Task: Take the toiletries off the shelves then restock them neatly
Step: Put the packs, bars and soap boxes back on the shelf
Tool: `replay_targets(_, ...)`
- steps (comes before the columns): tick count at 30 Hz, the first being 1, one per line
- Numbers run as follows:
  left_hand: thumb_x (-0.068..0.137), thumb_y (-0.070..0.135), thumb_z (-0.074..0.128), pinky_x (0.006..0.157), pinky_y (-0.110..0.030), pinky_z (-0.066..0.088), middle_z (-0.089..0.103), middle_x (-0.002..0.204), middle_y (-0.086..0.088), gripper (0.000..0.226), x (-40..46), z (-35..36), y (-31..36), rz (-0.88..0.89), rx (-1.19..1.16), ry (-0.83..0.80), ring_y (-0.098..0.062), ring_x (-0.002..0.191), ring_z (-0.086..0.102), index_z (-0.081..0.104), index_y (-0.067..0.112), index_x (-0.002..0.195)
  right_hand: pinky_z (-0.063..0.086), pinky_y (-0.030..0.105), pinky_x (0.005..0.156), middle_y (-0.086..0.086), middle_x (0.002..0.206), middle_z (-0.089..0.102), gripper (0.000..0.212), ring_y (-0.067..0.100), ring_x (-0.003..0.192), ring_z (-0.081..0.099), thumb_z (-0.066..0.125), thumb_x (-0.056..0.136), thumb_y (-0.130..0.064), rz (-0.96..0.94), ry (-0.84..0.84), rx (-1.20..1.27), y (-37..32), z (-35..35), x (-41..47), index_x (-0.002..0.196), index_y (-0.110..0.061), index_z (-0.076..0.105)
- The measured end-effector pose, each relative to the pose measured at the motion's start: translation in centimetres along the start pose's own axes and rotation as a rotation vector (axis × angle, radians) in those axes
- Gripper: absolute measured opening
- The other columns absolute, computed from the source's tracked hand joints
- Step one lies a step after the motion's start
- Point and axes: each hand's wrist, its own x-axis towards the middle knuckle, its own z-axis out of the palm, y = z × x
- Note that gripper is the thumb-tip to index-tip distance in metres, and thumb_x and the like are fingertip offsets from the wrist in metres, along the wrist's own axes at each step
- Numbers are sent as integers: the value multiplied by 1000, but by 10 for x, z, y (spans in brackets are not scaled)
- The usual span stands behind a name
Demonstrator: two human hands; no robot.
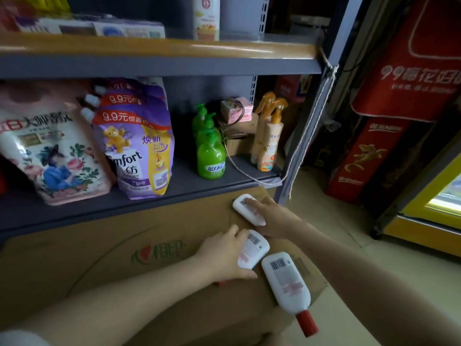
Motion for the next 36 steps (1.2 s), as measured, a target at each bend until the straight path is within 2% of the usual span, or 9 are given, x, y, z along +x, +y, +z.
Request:
replay_targets(3,78,39,62,79,-36,43,35,130,-4,77,-2,0,1,-42,22,-11,-31,110,48,20,27,142,43,36,92,9,138,35,75,31,117,49,64,83,-25,41,34,60,-2,-6,-4,145,-32,22)
replay_targets(9,78,35,62,79,-35,49,56,109,-1,29,-1,-42,-40,-79,-88,150,-23,100,57,61,21,104,45,31,71,7,97,64,25,23,92,59,66,83,-24,23,276,141,-14,-51,-11,105,-11,61)
replay_targets(16,64,40,79,72,-30,47,59,93,1,36,-2,-84,-65,-182,-245,341,-20,90,56,53,28,87,38,20,68,2,107,63,41,11,85,52,70,81,-22,-76,421,387,-34,-54,1,118,-16,53)
replay_targets(20,70,35,77,74,-30,45,61,93,3,35,1,-63,-71,-176,-435,297,-20,92,59,54,21,94,47,32,86,0,115,55,53,18,102,54,71,77,-39,13,235,328,-25,-39,7,120,-21,46)
replay_targets(22,73,36,75,82,-30,48,63,111,0,47,2,-50,-76,-213,-433,235,-19,101,60,55,19,112,47,35,92,3,123,53,60,20,108,55,71,78,-35,0,102,311,-20,-31,5,128,-23,40)
replay_targets(25,77,37,71,84,-31,49,64,115,-2,44,3,-54,-83,-193,-417,207,-17,101,61,55,20,114,46,34,93,2,123,54,59,20,110,55,70,81,-29,-38,77,362,-19,-33,4,132,-20,39)
replay_targets(29,79,39,69,78,-28,49,67,106,0,39,-3,-124,-74,-65,-446,418,-15,94,62,56,20,111,50,39,88,1,106,65,36,17,98,63,68,83,-24,-128,318,537,-31,-78,6,114,-14,52)
replay_targets(34,77,27,72,63,-13,43,61,83,14,30,-27,-244,-55,124,-517,827,-5,77,59,49,32,96,54,24,79,1,98,64,33,10,91,64,61,87,-9,-409,693,823,-68,-196,-2,112,-25,47)
replay_targets(36,76,29,72,68,-18,47,61,86,14,36,-29,-280,-57,166,-509,946,-7,79,60,48,28,104,53,18,73,-1,95,60,31,0,85,62,58,89,-7,-477,802,893,-81,-236,-4,107,-27,44)
